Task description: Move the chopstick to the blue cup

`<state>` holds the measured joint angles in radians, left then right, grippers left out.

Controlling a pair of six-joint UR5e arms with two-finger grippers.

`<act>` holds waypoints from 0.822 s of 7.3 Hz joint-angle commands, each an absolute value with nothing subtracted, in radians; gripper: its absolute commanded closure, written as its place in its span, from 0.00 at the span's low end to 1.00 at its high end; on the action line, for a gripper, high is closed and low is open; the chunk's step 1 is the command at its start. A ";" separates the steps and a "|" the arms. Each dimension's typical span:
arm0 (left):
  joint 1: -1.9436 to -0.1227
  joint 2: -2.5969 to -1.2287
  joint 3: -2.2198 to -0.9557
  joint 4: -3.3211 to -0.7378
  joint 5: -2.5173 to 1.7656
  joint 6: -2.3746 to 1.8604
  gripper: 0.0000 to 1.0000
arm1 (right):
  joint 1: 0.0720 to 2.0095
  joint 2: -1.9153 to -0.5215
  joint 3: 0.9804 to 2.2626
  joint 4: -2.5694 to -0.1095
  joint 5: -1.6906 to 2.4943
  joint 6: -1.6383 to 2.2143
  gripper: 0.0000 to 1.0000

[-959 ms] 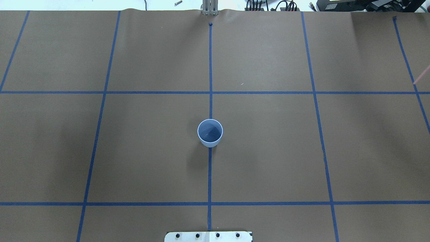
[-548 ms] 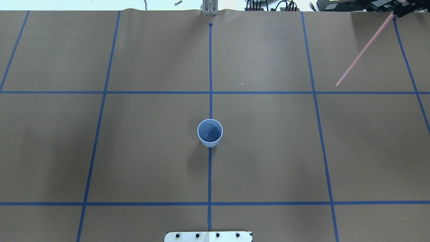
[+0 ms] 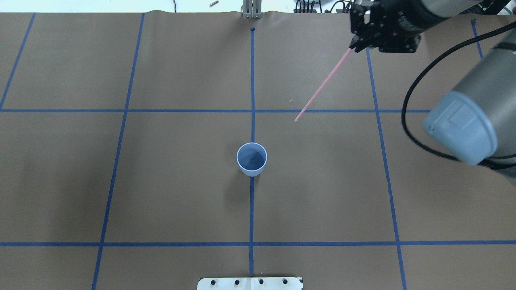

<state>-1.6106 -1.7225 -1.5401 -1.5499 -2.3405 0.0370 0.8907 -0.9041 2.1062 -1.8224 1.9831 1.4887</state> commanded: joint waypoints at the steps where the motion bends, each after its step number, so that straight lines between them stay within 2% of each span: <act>1: -1.609 -1.723 -1.539 -1.549 -2.341 0.037 0.01 | 0.667 -0.771 2.050 -1.960 1.730 1.607 1.00; 6: -1.608 -1.718 -1.531 -1.551 -2.341 0.034 0.01 | 0.461 -0.755 1.932 -1.963 1.502 1.646 1.00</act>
